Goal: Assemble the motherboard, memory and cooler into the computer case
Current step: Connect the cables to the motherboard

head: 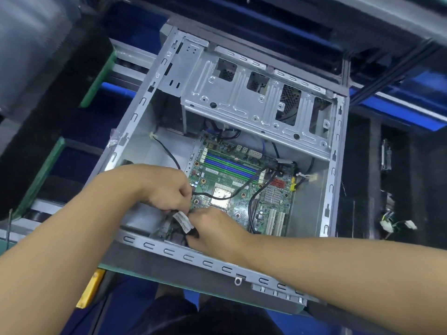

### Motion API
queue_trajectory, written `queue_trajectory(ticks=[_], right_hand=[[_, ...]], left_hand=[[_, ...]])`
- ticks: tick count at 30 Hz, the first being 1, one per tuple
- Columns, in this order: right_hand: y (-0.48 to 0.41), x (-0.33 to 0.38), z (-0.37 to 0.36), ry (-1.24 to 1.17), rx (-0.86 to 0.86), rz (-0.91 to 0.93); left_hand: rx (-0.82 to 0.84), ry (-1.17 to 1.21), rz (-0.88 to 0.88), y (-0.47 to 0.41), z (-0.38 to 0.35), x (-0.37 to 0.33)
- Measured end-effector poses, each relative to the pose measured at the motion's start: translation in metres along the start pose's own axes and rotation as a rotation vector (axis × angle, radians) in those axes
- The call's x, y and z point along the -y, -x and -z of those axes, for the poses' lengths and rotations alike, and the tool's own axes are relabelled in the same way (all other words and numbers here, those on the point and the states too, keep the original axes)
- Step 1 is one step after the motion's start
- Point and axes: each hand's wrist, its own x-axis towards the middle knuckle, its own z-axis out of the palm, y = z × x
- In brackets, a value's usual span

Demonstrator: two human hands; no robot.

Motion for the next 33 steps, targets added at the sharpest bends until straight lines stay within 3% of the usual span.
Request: queue_trajectory(ticks=[19,23,27,33], right_hand=[[0.000,0.001,0.006,-0.022,0.021,-0.012],[-0.002,0.001,0.006,-0.015,0.059,-0.036],[-0.004,0.004,0.009,-0.049,0.098,-0.092],[-0.010,0.007,0.014,-0.041,0.154,-0.117]], left_hand=[[-0.009,-0.030,0.026,0.002,0.002,0.003],[-0.143,-0.155,0.139,-0.003,0.002,0.015],[-0.009,-0.185,0.268,-0.007,-0.002,0.018],[-0.025,-0.274,0.278,-0.011,0.000,0.012]])
